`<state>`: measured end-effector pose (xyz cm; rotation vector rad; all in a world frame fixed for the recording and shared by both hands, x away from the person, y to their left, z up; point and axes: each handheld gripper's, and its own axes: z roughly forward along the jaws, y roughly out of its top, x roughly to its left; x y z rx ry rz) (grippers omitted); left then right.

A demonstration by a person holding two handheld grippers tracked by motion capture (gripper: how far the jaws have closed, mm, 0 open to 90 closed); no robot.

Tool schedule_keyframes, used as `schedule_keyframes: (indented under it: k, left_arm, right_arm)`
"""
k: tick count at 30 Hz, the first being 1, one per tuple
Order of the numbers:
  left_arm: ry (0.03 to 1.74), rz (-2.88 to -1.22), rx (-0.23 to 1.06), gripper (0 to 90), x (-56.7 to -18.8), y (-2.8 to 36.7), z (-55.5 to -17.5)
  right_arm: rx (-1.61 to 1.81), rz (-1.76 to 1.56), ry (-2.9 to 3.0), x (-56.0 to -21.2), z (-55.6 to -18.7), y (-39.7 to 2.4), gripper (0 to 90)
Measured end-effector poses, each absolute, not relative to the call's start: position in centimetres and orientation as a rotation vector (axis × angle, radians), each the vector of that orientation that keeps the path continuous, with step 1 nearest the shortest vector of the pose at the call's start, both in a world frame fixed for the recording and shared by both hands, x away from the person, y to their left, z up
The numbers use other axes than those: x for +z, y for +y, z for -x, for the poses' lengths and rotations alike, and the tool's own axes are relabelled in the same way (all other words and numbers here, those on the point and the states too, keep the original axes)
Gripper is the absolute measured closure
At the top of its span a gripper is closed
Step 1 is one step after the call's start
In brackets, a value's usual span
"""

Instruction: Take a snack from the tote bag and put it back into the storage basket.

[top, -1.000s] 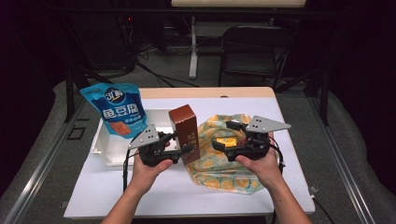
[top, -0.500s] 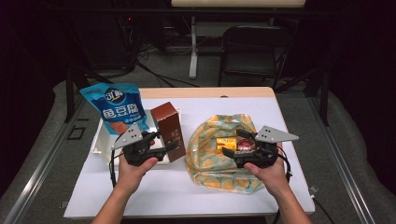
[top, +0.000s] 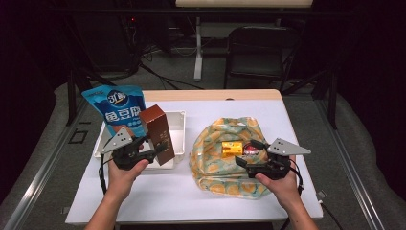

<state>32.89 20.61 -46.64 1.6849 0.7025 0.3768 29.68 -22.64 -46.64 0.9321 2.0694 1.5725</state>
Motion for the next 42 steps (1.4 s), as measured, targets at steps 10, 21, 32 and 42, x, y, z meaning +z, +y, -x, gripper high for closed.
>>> schedule_keyframes:
  k: [10,21,32,42]
  left_arm:
    - [0.796,-1.716,0.410,43.5,-48.0,22.0,-33.7]
    - [0.900,-1.780,0.427,43.4,-49.3,22.7,-34.6]
    - [0.957,-1.839,0.428,43.4,-49.9,22.7,-35.3]
    - [1.021,-1.891,0.417,43.3,-50.2,22.7,-36.1]
  right_arm:
    - [1.556,-0.933,2.078,-47.1,-29.6,-22.7,17.1]
    - [1.554,-0.944,2.078,-47.4,-29.6,-22.7,17.9]
    - [1.554,-0.946,2.081,-47.6,-29.6,-22.6,18.1]
    - [1.555,-0.953,2.086,-47.6,-29.7,-22.6,18.2]
